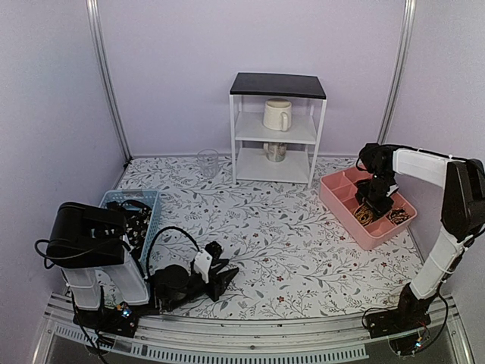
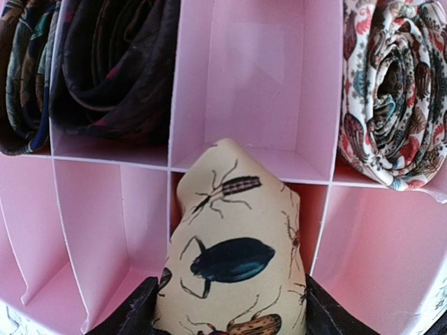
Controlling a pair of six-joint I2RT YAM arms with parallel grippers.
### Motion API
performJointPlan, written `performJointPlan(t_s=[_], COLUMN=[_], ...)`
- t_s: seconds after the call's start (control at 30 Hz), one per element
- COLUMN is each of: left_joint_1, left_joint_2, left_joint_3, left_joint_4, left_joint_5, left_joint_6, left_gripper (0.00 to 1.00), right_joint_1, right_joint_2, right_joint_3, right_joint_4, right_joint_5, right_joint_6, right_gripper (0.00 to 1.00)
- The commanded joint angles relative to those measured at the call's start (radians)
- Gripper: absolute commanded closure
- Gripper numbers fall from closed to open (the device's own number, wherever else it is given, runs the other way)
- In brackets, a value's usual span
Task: Roll the ties
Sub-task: Place the tie in the storage box, then adjust the tie in the storage box.
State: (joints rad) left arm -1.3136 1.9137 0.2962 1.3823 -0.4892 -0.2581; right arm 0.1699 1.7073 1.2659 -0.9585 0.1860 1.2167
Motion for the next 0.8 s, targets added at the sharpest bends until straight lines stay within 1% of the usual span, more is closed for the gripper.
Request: performJointPlan(t_s=[0.0, 0.27, 0.33, 0.47, 0.57, 0.67, 0.77], left_joint_1=[-0.009, -0.008, -0.008, -0.009, -0.008, -0.008, -0.007], left_joint_2=[0.013, 0.011, 0.011, 0.012, 0.009, 0.007, 0.010], left_joint_3=[-0.002, -0.005, -0.004, -0.005, -0.005, -0.006, -0.007], left_joint_4=[0.026, 0.024, 0.023, 0.023, 0.021, 0.019, 0.020], left_joint_5=[-0.012, -0.018, -0.019, -0.023, -0.025, -0.028, -0.029], left_joint_6=[0.010, 0.011, 0.011, 0.014, 0.019, 0.017, 0.014], left_gripper=[0.61, 0.61, 0.61, 0.61, 0.61, 0.61, 0.61], right_joint_1=[0.001, -0.011, -0.015, -0.019, -0.024, -0.025, -0.024], right_joint_2=[-0.027, -0.003, 0.004, 0.004, -0.009, -0.028, -0.070], right_joint_3=[-0.001, -0.081, -0.093, -0.097, -0.080, -0.042, -0.046], right_joint_4=[-0.025, 0.044, 0.057, 0.072, 0.068, 0.018, 0.000], right_joint_5=[0.043, 0.034, 0.033, 0.035, 0.040, 0.048, 0.043], right_joint_6=[0.004, -0.009, -0.013, -0.018, -0.033, -0.043, -0.039], right_gripper=[0.39, 0.53, 0.53, 0.52, 0.48, 0.43, 0.40])
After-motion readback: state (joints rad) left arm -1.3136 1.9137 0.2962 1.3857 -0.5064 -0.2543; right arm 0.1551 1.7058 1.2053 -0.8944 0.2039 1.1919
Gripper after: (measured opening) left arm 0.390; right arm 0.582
